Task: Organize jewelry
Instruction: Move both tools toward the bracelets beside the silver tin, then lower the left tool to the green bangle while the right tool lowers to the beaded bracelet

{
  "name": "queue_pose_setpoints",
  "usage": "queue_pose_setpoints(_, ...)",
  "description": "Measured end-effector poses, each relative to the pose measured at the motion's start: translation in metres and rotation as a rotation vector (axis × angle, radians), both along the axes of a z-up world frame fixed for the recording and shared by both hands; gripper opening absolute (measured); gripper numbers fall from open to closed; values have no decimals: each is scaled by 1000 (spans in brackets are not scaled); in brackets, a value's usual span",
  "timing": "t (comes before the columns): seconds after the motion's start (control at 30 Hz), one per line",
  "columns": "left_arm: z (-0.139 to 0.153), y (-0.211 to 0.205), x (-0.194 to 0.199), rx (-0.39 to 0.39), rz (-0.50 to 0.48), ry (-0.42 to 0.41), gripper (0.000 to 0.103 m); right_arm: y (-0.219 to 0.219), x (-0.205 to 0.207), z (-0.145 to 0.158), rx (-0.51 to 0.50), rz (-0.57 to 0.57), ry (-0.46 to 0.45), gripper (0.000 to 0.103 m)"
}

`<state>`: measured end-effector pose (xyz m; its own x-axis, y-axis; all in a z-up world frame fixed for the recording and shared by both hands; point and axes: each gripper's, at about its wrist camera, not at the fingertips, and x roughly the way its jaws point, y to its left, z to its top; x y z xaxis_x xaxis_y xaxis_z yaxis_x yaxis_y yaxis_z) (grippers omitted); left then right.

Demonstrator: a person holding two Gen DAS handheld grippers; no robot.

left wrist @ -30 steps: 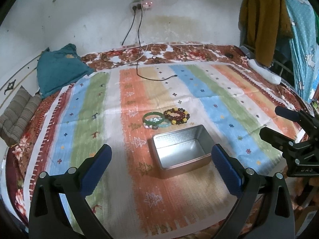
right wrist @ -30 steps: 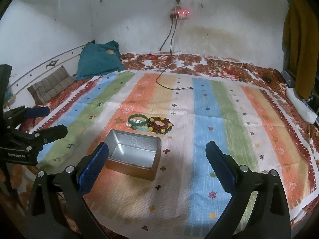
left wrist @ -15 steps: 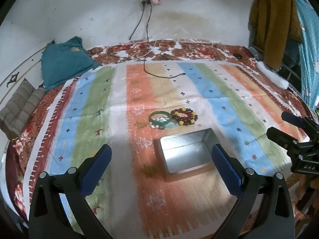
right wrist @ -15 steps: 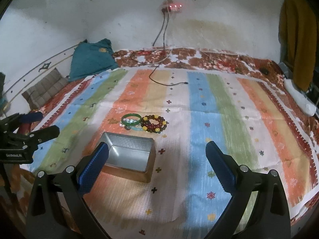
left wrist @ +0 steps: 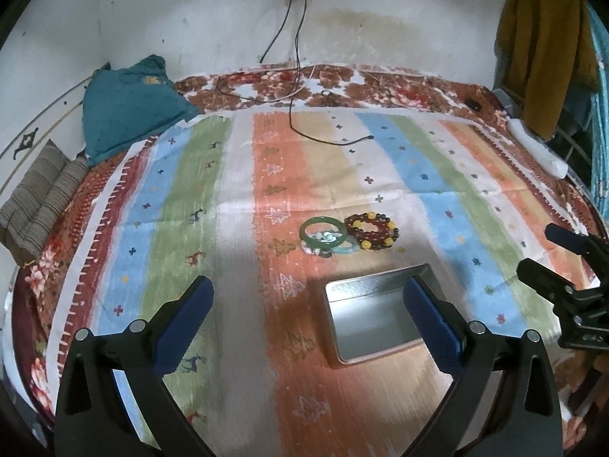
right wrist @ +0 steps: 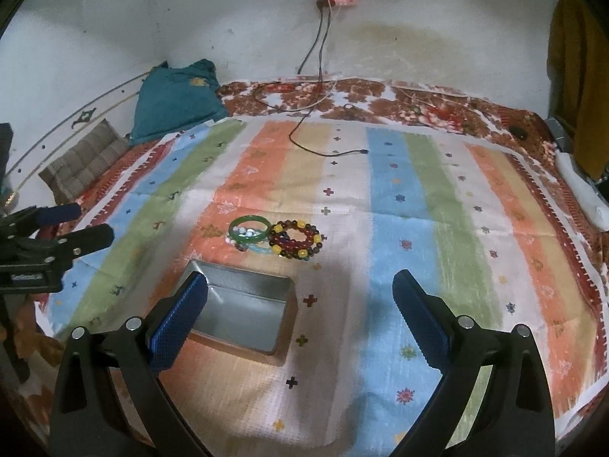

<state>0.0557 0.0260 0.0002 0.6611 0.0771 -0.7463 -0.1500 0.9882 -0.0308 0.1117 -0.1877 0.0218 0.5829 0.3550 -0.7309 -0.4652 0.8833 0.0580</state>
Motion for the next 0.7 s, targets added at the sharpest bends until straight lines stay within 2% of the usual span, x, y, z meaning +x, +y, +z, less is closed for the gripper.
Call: queue_pose_setpoints(0.7,-24,14,67,35,45,101,97,19,63,-25,-49,-35,74,99)
